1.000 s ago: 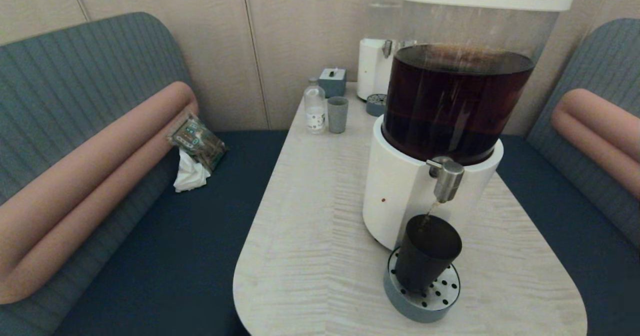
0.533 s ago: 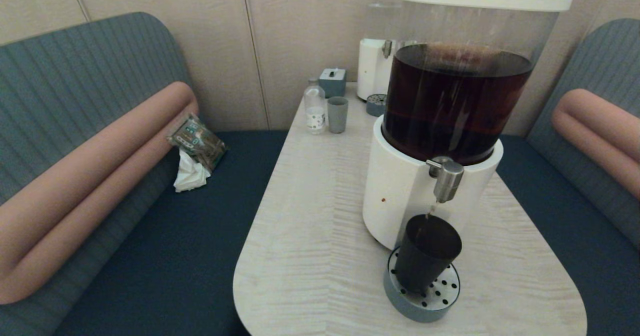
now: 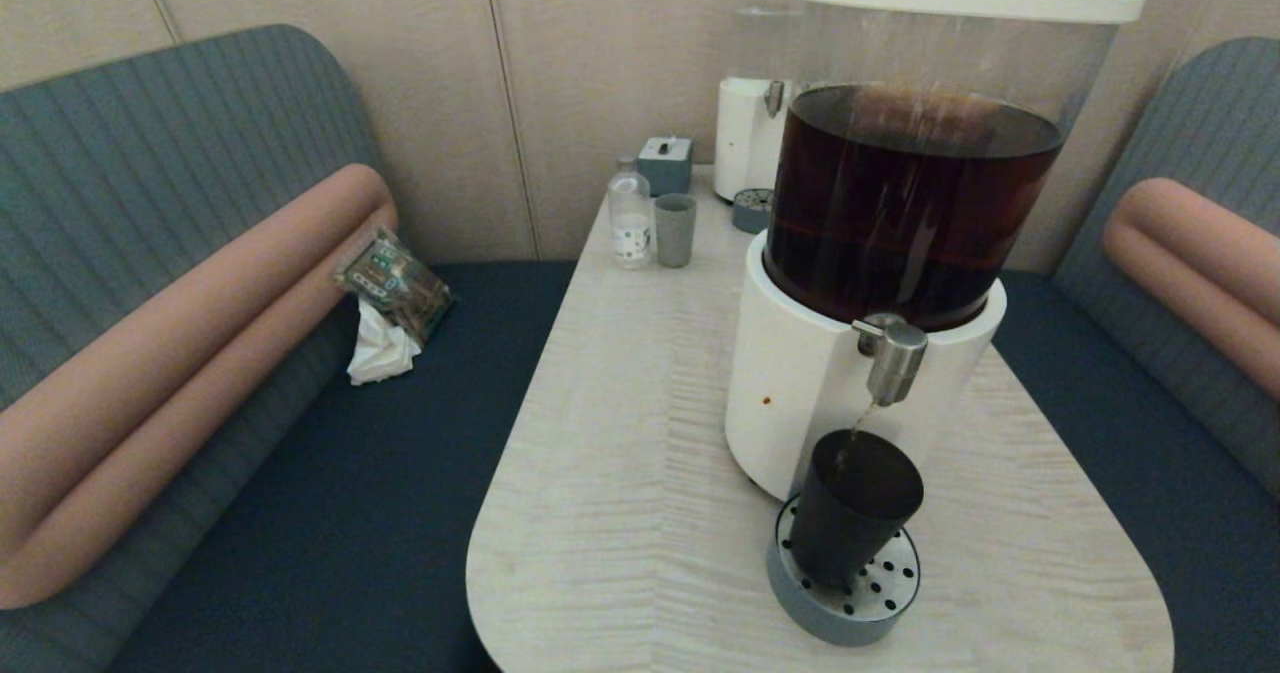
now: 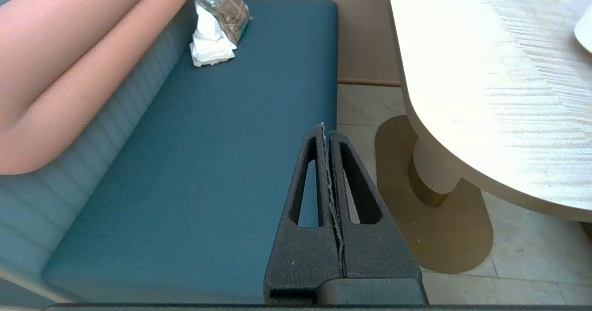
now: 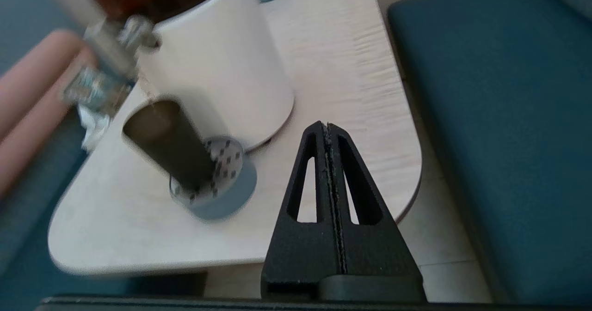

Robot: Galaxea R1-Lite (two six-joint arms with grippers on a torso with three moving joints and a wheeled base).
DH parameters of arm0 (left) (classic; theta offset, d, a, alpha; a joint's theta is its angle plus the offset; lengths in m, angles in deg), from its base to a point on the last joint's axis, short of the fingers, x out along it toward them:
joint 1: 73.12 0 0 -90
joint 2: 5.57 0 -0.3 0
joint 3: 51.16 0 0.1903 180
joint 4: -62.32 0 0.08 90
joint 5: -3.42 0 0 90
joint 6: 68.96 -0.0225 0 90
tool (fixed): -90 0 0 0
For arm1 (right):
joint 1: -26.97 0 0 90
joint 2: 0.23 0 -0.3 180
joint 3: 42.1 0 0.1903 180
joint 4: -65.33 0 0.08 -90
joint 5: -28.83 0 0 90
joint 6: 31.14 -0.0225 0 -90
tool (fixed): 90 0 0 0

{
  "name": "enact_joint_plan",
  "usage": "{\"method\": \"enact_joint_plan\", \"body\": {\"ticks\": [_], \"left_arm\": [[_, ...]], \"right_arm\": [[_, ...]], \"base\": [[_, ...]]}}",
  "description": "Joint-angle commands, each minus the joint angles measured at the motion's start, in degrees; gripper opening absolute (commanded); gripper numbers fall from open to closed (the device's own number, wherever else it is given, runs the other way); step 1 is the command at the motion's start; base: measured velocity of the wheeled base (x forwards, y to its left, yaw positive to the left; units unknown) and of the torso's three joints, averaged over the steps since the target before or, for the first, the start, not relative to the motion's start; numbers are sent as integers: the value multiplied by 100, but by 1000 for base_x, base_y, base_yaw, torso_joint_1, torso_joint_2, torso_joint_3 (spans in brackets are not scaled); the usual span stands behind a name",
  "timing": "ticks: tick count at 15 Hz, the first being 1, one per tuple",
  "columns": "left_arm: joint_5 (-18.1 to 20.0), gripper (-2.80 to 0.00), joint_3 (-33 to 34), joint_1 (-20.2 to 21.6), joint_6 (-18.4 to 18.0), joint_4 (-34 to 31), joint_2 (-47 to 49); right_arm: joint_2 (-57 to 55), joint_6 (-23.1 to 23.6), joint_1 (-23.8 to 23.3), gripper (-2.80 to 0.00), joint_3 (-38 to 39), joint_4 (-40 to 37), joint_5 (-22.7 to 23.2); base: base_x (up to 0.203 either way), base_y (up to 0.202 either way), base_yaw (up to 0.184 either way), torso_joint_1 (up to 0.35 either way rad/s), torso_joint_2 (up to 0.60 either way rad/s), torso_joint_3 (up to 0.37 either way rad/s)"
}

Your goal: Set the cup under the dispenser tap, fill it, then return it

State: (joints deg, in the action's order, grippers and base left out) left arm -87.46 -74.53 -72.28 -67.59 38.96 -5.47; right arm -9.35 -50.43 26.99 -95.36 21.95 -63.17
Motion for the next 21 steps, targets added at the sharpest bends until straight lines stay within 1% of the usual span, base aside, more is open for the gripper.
{"method": "enact_joint_plan", "body": {"ticks": [1, 2, 3, 4, 5, 8, 9, 10, 12, 15, 16, 19, 21], "left_arm": [[-2, -280, 9, 4, 3, 0, 3], [-8, -280, 3, 4, 7, 0, 4], [-5, -280, 9, 4, 3, 0, 0], [-8, -280, 0, 4, 5, 0, 0], [-9, -280, 9, 4, 12, 0, 8], [-9, -280, 9, 4, 12, 0, 8], [-9, -280, 0, 4, 20, 0, 8], [-9, -280, 9, 4, 20, 0, 8], [-9, -280, 0, 4, 20, 0, -1], [-18, -280, -6, 4, -40, -32, 8], [-18, -280, 0, 4, -45, -20, 7], [0, -280, 1, 4, -250, -95, 8], [17, -280, -14, 4, -235, 88, 8]], "right_arm": [[684, 268, -9, -280, 151, -141, 69], [876, 814, -10, -280, 395, -153, 56], [902, 1212, -11, -280, 660, -83, -104], [902, 1335, -11, -280, 934, 112, -246], [902, 1484, -11, -280, 1261, 397, -294], [902, 1883, -11, -280, 2384, 1396, -330], [901, 1901, -11, -280, 2641, 1599, -310], [902, 1880, -11, -280, 2704, 1686, -264], [902, 1934, -11, -280, 2700, 1659, -182], [904, 1906, -11, -280, 2769, 1371, 175], [885, 1870, -3, -280, 2753, 1334, 191], [876, 1892, -2, -280, 2735, 1299, 208], [867, 1887, -2, -280, 2735, 1299, 202]], "base": [[0, 0, 0, 0, 0, 0], [0, 0, 0, 0, 0, 0], [0, 0, 0, 0, 0, 0], [0, 0, 0, 0, 0, 0], [0, 0, 0, 0, 0, 0], [0, 0, 0, 0, 0, 0], [0, 0, 0, 0, 0, 0], [0, 0, 0, 0, 0, 0], [0, 0, 0, 0, 0, 0], [0, 0, 0, 0, 0, 0], [0, 0, 0, 0, 0, 0], [0, 0, 0, 0, 0, 0], [0, 0, 0, 0, 0, 0]]}}
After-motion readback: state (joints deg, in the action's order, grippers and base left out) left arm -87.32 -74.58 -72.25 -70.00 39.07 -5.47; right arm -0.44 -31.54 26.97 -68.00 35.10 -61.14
